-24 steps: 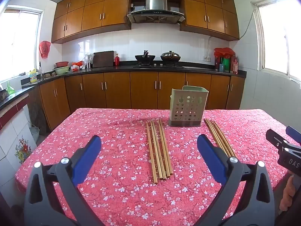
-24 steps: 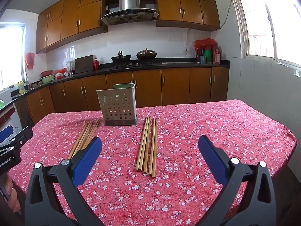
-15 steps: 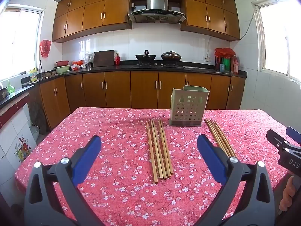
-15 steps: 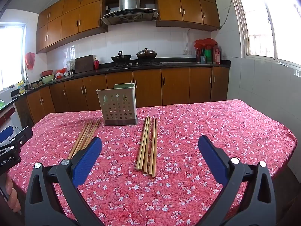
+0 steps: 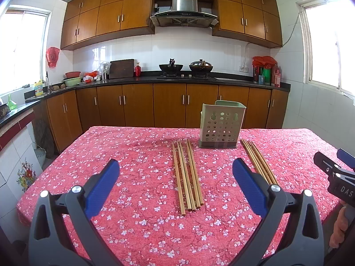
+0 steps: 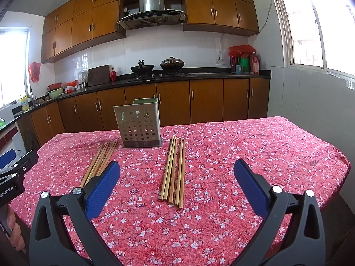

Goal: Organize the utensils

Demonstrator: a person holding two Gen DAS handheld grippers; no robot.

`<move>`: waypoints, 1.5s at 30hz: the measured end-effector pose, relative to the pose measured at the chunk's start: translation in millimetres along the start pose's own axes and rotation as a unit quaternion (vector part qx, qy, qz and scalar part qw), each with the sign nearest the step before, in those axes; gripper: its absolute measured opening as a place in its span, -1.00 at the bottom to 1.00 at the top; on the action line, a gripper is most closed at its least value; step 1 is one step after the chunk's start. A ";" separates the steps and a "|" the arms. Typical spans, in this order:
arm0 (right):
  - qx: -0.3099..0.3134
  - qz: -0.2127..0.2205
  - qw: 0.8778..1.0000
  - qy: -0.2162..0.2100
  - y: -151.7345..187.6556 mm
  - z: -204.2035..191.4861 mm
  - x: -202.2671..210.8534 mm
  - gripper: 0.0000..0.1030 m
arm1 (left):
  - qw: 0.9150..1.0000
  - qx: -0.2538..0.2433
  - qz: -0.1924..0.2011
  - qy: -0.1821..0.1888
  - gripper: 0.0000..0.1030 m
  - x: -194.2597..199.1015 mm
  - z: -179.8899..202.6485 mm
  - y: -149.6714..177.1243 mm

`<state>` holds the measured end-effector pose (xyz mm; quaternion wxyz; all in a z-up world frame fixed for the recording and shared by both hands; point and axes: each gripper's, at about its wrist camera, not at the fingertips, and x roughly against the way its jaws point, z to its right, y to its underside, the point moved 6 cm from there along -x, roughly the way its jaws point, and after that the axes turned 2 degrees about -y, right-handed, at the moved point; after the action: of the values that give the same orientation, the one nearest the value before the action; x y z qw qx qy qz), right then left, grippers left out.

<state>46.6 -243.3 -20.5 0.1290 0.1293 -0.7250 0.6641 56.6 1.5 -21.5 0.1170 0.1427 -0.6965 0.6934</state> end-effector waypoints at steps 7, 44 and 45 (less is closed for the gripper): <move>-0.001 0.000 1.000 -0.001 0.0 0.2 0.5 0.97 | 1.000 0.000 -0.001 0.000 0.93 0.0 0.2 -0.3; -0.003 -0.001 1.000 -0.002 0.3 0.1 -0.1 0.97 | 1.000 -0.001 -0.001 0.001 0.93 0.0 3.1 2.5; -0.003 -0.001 1.000 -0.002 0.0 0.1 -0.2 0.97 | 1.000 -0.001 -0.001 0.002 0.93 0.0 3.3 2.6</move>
<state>46.8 -243.4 -20.6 0.1287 0.1308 -0.7273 0.6614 55.7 -1.8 -23.9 0.1192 0.1424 -0.6967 0.6929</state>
